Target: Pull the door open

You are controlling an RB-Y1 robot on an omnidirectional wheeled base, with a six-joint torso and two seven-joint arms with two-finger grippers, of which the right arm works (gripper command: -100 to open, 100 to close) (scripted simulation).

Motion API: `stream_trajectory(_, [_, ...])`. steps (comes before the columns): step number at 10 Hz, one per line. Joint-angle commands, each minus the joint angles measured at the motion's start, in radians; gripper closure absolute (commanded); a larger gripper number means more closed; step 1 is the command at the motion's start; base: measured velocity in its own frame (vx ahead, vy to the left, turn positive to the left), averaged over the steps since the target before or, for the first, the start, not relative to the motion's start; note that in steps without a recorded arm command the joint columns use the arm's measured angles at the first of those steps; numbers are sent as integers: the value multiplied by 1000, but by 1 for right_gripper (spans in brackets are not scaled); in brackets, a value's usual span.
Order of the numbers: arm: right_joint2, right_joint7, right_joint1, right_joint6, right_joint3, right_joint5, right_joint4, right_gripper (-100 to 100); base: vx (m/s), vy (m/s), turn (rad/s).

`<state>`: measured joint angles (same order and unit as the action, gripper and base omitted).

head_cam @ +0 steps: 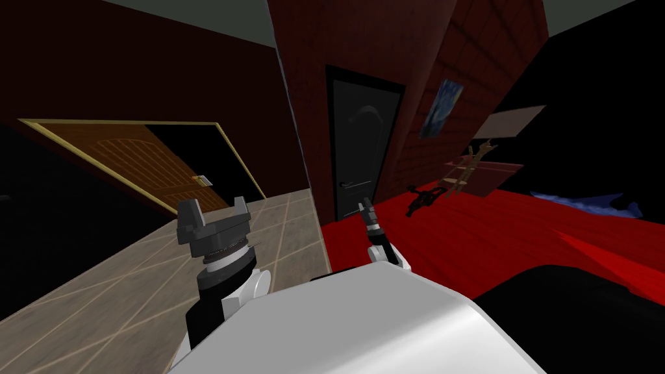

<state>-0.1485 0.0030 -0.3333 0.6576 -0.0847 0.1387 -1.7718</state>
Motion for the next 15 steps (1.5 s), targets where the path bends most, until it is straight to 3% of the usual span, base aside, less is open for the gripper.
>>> stream_trajectory(1, [-9,-4,18,4,0,4,41,-100,52,-28,32])
stream_trajectory(15, [-112,-50,182,15,-20,48,431,-100,91,-47,69])
